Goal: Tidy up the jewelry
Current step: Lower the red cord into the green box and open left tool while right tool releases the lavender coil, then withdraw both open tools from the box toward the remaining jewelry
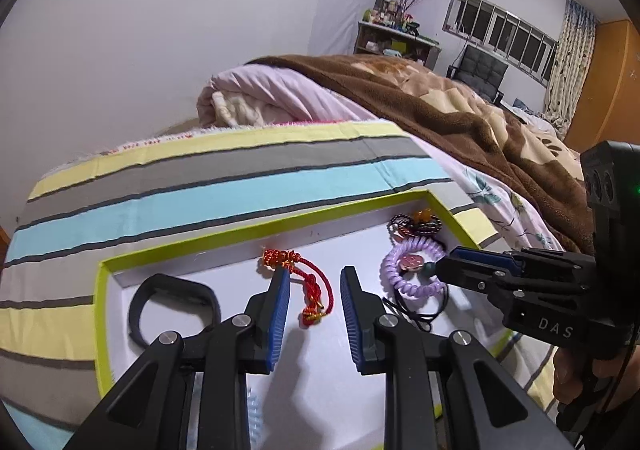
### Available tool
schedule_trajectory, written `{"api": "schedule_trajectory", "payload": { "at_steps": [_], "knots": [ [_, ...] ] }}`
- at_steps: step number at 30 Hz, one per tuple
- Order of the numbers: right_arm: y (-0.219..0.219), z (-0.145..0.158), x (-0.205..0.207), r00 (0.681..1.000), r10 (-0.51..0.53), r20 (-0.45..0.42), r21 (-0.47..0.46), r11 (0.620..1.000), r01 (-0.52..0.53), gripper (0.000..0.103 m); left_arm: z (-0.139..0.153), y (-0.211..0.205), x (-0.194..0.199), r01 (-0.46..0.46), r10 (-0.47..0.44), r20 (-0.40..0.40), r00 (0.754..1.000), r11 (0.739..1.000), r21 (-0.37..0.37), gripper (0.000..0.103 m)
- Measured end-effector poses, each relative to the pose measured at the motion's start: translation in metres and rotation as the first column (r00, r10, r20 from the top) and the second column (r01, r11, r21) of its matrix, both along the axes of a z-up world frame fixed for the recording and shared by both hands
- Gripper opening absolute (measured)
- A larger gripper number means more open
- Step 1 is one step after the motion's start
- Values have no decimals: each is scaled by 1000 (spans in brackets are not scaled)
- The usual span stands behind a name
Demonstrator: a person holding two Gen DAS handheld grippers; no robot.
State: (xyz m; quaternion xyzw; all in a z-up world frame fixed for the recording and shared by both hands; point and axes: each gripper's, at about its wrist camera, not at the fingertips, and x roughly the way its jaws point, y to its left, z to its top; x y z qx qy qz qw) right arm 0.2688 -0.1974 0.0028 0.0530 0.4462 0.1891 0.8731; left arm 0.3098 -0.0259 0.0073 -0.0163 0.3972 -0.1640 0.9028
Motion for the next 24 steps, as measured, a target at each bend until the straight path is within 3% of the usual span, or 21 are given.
{"api": "schedule_trajectory", "payload": {
  "at_steps": [14, 24],
  "knots": [
    [-11, 31, -82, 993, 18, 113, -20, 1000, -15, 24, 28, 18, -93, -52, 50, 101, 994, 999, 15, 26],
    [-7, 33, -150, 988, 58, 146, -35, 998, -54, 24, 34, 28, -170, -117, 115, 149, 982, 993, 8, 26]
  ]
}}
